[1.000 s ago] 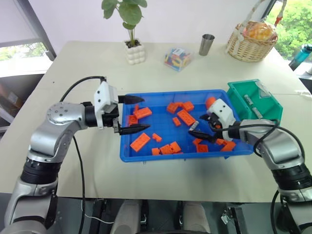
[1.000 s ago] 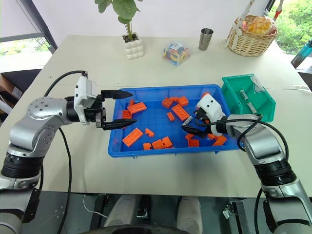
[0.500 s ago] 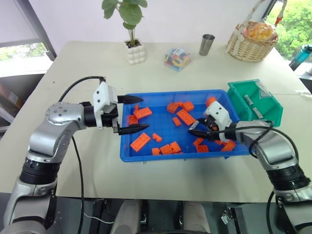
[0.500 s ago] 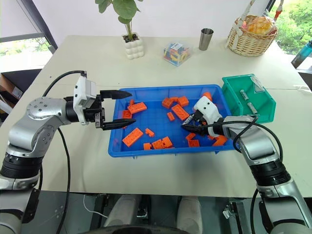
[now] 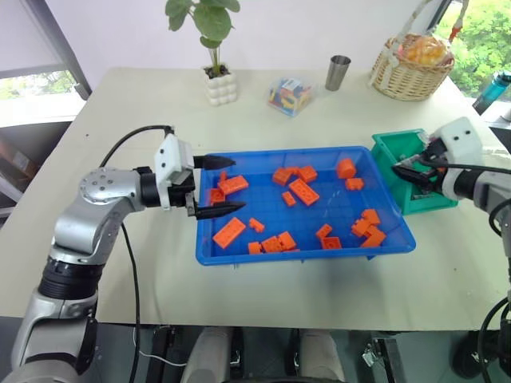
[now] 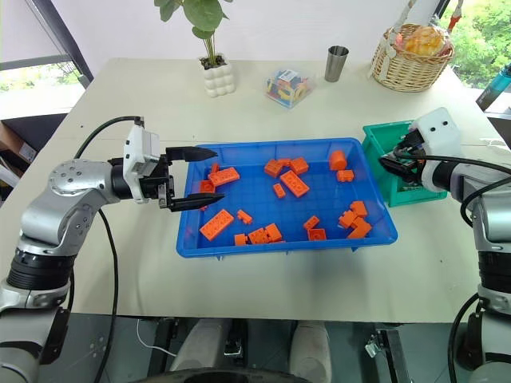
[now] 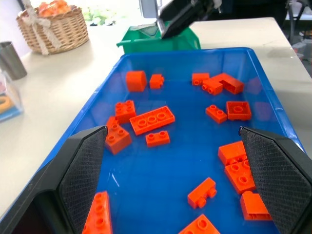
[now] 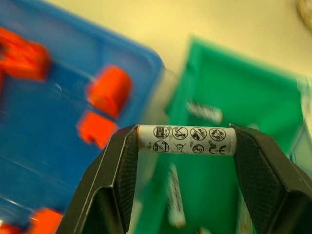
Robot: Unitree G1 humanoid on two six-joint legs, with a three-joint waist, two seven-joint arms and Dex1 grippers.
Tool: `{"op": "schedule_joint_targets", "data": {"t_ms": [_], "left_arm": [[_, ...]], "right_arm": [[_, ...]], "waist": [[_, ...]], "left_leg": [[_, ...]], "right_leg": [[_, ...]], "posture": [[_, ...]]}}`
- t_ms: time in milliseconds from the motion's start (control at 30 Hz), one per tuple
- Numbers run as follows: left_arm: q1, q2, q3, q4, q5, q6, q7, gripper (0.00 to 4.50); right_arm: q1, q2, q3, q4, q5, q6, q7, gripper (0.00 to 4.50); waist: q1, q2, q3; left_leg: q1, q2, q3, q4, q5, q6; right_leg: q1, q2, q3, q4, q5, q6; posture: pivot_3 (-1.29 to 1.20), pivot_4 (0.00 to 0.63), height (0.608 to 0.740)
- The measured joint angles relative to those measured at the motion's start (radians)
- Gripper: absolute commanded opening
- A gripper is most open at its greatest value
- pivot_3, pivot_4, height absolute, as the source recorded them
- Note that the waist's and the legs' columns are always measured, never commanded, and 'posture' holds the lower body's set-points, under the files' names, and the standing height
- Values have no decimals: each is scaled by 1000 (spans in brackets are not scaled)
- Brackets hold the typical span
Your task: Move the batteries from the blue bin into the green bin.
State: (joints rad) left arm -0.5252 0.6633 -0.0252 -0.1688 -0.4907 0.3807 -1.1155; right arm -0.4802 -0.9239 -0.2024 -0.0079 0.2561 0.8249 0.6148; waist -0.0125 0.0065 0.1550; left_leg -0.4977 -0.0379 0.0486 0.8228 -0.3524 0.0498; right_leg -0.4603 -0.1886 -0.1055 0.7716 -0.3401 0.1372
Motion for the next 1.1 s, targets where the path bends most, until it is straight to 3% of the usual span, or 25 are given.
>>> {"op": "schedule_joint_targets", "data": {"t_ms": [33, 233, 433, 533, 600, 767, 900, 1100], "left_arm": [[-1, -2, -1, 6, 2, -3, -3, 4500], [-1, -7, -1, 20, 5, -16, -15, 4500], [15, 9, 4, 0, 4, -11, -10, 4500], [36, 34, 20, -15, -1, 4, -4, 4500], [61, 64, 52, -9, -2, 7, -3, 4500], [127, 136, 143, 17, -4, 8, -2, 4500], [178, 168, 215, 35, -37, 49, 0, 4500], [189, 191, 284, 75, -88, 117, 26, 4500]], "right_arm": [[-6, 4, 0, 11, -8, -3, -21, 4428], [-12, 11, -6, 9, -16, -16, -53, 4428], [-9, -20, -79, -43, 82, -33, 79, 4428], [82, -102, -160, -128, 153, -71, 227, 4428], [223, -142, -243, -173, 189, -97, 346, 4428], [513, -148, -386, -156, 205, -145, 516, 4428], [621, -130, -468, -95, 179, -230, 551, 4428], [625, -68, -481, -68, 185, -265, 500, 4428]], "waist": [[0, 0, 0], [3, 0, 0], [2, 0, 0], [7, 0, 0], [11, -1, 0], [18, -1, 0], [19, -1, 0], [19, 0, 0]], "left_leg": [[0, 0, 0, 0, 0, 0], [0, 0, 0, 0, 0, 0], [0, 0, 0, 0, 0, 0], [0, 0, -1, 0, 0, 0], [0, 0, -2, 0, 0, 1], [1, 0, -1, 0, 0, 1], [1, 0, -1, 0, 0, 1], [1, 0, -1, 0, 0, 1]], "right_leg": [[0, 0, 0, 0, 0, 0], [0, 0, 0, 0, 0, 0], [0, 0, 0, 0, 0, 0], [1, 0, 0, -1, 0, 0], [2, 0, -1, -1, 0, 0], [2, -1, 0, -1, 0, 0], [1, -3, 1, -2, 0, 0], [1, -4, 1, -1, 0, 0]], "posture": [[0, 150, 654], [0, 150, 654], [0, 150, 654], [0, 150, 654], [0, 150, 654], [0, 150, 654], [0, 150, 654], [0, 150, 654]]}}
